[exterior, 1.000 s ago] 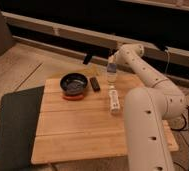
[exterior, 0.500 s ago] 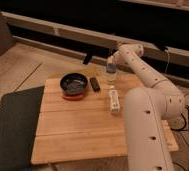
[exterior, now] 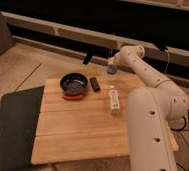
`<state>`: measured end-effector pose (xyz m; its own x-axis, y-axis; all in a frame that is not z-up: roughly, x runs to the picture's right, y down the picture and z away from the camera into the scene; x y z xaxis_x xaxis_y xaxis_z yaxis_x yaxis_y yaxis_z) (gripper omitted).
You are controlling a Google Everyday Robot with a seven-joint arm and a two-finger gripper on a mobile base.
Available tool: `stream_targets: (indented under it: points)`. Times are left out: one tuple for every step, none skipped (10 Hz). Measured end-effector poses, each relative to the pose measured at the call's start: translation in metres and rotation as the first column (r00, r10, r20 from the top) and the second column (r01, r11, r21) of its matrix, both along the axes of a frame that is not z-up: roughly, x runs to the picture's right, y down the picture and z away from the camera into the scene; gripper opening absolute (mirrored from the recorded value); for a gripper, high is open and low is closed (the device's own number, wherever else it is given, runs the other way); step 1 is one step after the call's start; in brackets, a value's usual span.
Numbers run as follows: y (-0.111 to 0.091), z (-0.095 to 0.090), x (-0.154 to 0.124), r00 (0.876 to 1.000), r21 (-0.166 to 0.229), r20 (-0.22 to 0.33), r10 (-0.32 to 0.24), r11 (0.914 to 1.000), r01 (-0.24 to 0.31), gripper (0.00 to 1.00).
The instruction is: Place the white sponge in the ceramic cup
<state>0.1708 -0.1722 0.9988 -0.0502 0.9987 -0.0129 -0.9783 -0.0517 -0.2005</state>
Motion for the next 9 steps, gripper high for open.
stream_targets:
  points:
    - [0.0025, -0.0009, 0.0023, 1.000, -0.003, -0.002, 0.006, 1.0000, -0.006, 0.45]
    - [0.0045, -0.0017, 0.0032, 1.000, -0.005, -0.003, 0.009, 0.9999, -0.009, 0.56]
    - [0.0056, -0.0026, 0.0035, 1.000, -0.006, -0.004, 0.011, 0.9999, -0.011, 0.62]
    - [0.0066, -0.0032, 0.0033, 1.000, -0.007, -0.005, 0.011, 0.9999, -0.011, 0.62]
    - [0.0070, -0.0038, 0.0031, 1.000, -0.007, -0.006, 0.011, 0.9999, -0.011, 0.62]
    - [0.0072, -0.0044, 0.0019, 1.000, -0.008, -0.005, 0.010, 0.9999, -0.010, 0.62]
    - [0.0073, -0.0048, 0.0007, 1.000, -0.009, -0.004, 0.009, 0.9999, -0.009, 0.62]
    - [0.0074, -0.0052, -0.0017, 1.000, -0.011, -0.002, 0.007, 0.9999, -0.007, 0.62]
    - [0.0078, -0.0052, -0.0034, 1.000, -0.012, 0.000, 0.006, 0.9999, -0.006, 0.62]
